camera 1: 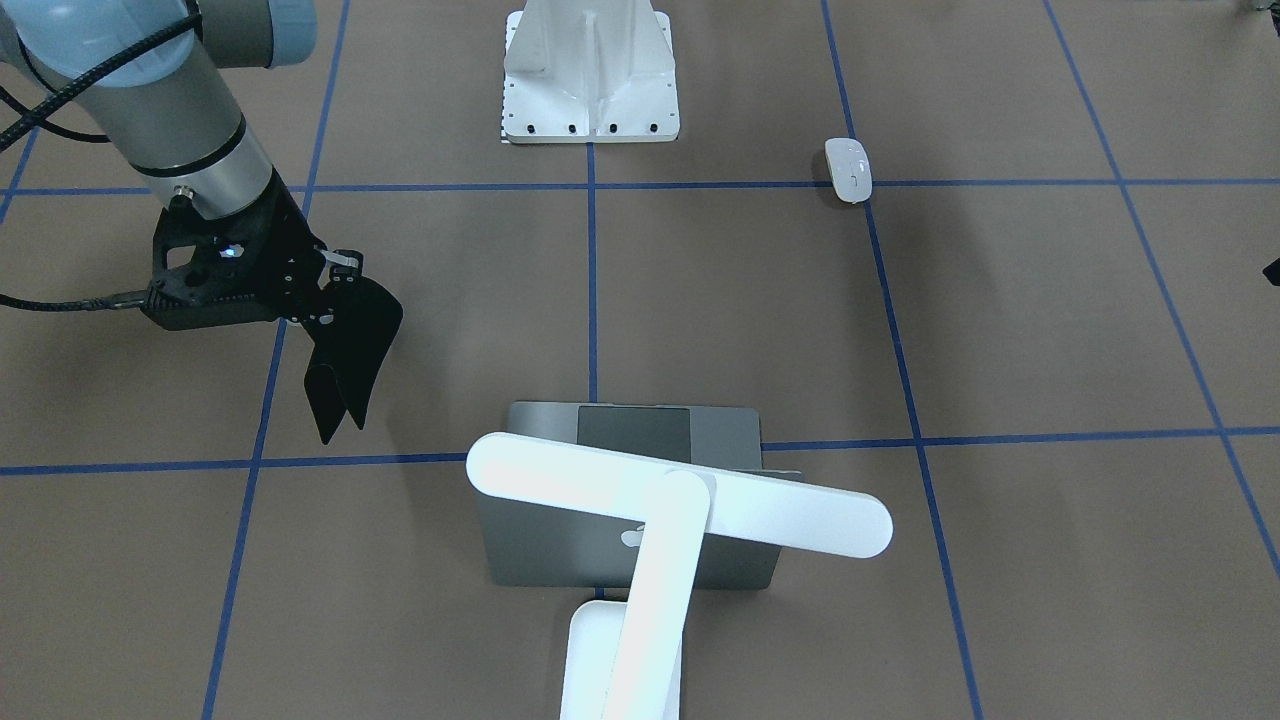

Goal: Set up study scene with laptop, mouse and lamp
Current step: 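Lift the black mouse pad and carry it beside the laptop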

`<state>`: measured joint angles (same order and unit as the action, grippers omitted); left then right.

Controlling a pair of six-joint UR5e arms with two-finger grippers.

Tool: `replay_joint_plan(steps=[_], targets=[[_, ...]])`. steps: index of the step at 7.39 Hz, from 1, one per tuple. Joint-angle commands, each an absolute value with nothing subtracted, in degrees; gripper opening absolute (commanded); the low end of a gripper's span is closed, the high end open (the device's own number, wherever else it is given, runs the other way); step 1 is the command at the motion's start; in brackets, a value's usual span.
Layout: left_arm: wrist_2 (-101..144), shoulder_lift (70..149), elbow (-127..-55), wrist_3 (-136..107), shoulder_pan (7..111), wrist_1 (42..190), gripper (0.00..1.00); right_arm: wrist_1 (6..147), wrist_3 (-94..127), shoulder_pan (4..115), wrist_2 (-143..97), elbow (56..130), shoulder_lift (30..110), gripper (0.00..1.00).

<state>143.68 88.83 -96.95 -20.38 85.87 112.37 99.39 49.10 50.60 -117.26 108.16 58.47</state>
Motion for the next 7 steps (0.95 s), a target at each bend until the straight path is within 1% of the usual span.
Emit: replay_joint_plan(steps=[1,6,7], targets=[[143.61,88.77,-96.94,-20.39,85.87,112.33,0.81,99.14,49.48,49.14,-113.05,108.63,58.45,0.99],[143.53,89.03,-96.94,-20.48,85.87,111.53,0.81,99.32,49.48,48.87,-113.38,109.16,58.36,1.0],[143.18,89.73,-97.03,-21.35,85.78,109.18,0.83,99.32,49.4,48.78,-113.47,109.16,58.79,1.0]])
